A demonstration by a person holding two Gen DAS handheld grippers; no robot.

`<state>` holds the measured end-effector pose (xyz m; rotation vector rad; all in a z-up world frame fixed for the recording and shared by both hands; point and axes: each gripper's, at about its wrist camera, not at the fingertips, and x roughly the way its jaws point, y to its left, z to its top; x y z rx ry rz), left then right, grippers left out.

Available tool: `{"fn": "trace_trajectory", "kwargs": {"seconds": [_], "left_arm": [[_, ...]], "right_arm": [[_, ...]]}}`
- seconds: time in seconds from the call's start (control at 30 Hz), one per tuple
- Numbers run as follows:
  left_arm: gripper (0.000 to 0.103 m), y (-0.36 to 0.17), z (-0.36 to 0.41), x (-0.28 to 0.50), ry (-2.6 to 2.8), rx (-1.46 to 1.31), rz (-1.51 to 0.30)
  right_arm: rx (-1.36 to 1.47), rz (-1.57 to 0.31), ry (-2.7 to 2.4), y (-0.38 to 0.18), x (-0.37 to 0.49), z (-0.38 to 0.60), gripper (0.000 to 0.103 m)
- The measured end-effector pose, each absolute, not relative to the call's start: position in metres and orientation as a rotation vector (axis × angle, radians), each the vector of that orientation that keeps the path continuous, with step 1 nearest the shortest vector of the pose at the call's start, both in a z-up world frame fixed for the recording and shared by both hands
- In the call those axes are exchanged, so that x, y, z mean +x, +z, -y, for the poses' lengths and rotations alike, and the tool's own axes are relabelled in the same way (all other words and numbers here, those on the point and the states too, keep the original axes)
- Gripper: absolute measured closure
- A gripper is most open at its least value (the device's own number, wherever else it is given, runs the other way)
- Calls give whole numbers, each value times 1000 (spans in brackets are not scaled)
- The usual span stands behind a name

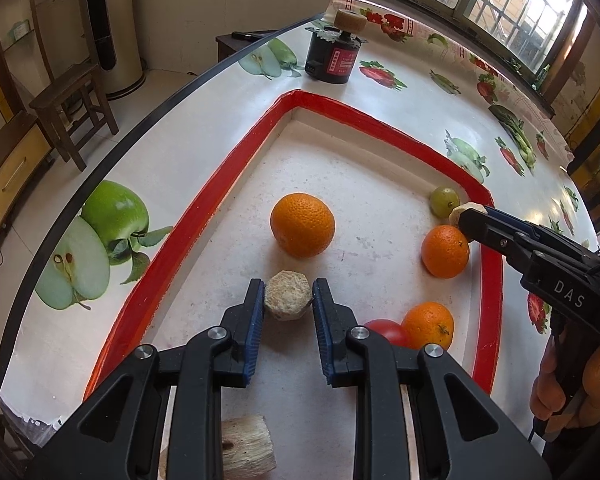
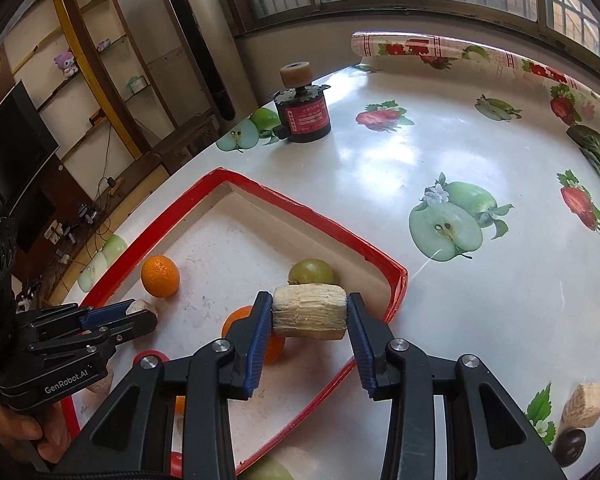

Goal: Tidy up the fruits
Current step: 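Lower the round cork and cork cylinder into the tray and open both tools, then withdraw both open tools from the tray toward the cork cube and dark plum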

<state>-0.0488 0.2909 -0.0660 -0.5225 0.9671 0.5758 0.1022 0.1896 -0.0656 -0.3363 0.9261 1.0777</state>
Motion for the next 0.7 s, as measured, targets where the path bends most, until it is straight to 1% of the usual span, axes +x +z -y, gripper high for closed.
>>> {"fn": "trace_trajectory", "kwargs": {"seconds": [0.07, 0.13, 0.2, 0.23, 0.27, 0.4, 0.7], "left_arm": [[81, -66, -290, -49, 580, -521, -974], [79, -66, -288, -50, 583, -524, -977], [67, -64, -287, -53, 589, -525, -970], [65, -62, -286, -54, 592, -524, -962], [63, -60, -285, -56, 595, -521, -955], [63, -53, -280, -60, 595, -510, -943], [63, -43, -266, -66, 580, -500, -928]], "right_arm": [[-334, -926, 1078, -65, 102, -189, 62], [-332, -927, 1081, -65, 101, -188, 62], [-327, -924, 1086, -63, 100, -186, 56], [-326, -920, 1088, -61, 99, -185, 55], [-324, -915, 1090, -59, 97, -183, 51], [-324, -896, 1086, -53, 93, -176, 48], [-294, -880, 1088, -41, 80, -141, 48]]}}
